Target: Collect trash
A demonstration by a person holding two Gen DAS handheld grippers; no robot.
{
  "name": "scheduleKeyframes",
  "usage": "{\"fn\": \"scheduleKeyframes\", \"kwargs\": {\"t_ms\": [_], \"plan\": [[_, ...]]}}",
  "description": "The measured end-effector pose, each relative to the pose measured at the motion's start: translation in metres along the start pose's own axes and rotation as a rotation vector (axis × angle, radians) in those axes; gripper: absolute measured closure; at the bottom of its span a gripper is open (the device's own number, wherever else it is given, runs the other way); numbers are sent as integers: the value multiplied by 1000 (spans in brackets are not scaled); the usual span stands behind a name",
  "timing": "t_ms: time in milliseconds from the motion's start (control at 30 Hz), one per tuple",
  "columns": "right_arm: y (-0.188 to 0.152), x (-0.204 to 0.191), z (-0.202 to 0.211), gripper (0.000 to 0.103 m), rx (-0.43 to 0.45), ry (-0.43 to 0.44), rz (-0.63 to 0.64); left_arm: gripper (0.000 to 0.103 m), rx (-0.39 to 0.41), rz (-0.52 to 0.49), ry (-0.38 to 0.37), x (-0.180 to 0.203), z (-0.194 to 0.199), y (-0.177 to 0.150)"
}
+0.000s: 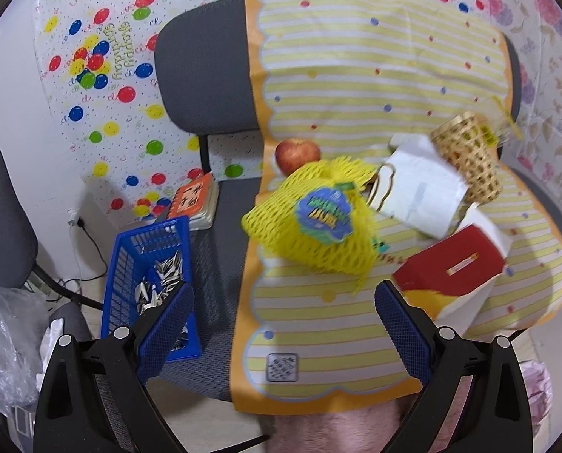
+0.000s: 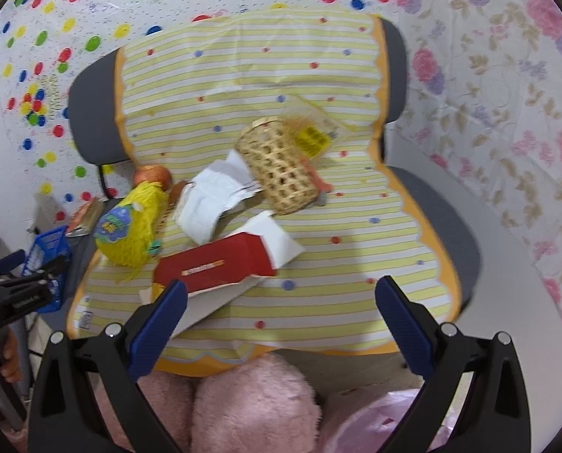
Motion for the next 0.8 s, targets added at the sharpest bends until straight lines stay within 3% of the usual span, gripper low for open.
{"fn": "scheduleKeyframes", "kwargs": {"t_ms": [33, 367, 433, 500, 600, 800], "plan": [[1, -7, -3, 6, 28, 31, 0, 8, -5, 4, -2, -2, -2, -1], [-28, -48, -28, 7, -109, 123, 31, 8, -59, -32, -47, 2, -24, -17], [-33, -53, -33, 21, -125, 118, 48, 8, -68, -30, -55, 2, -27, -20], [-37, -59, -39, 26, -145, 131, 56, 8, -75, -28, -57, 1, -31, -23], [-43, -67, -48, 54, -158, 164, 65, 8, -82, -22, -72, -1, -35, -25], [-47, -86, -68, 58, -217, 254, 9, 9, -70, -25, -98, 2, -39, -22]]}}
Point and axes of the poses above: each gripper's, at about its wrist camera, not at the fingertips, and z roughly against the way its jaws point, x to its right, y to its top, the point moved 7 cm from there along -z, roughly the way its jaws point, and after that the axes turned 13 degrees about -y, right-handed, at the moved point
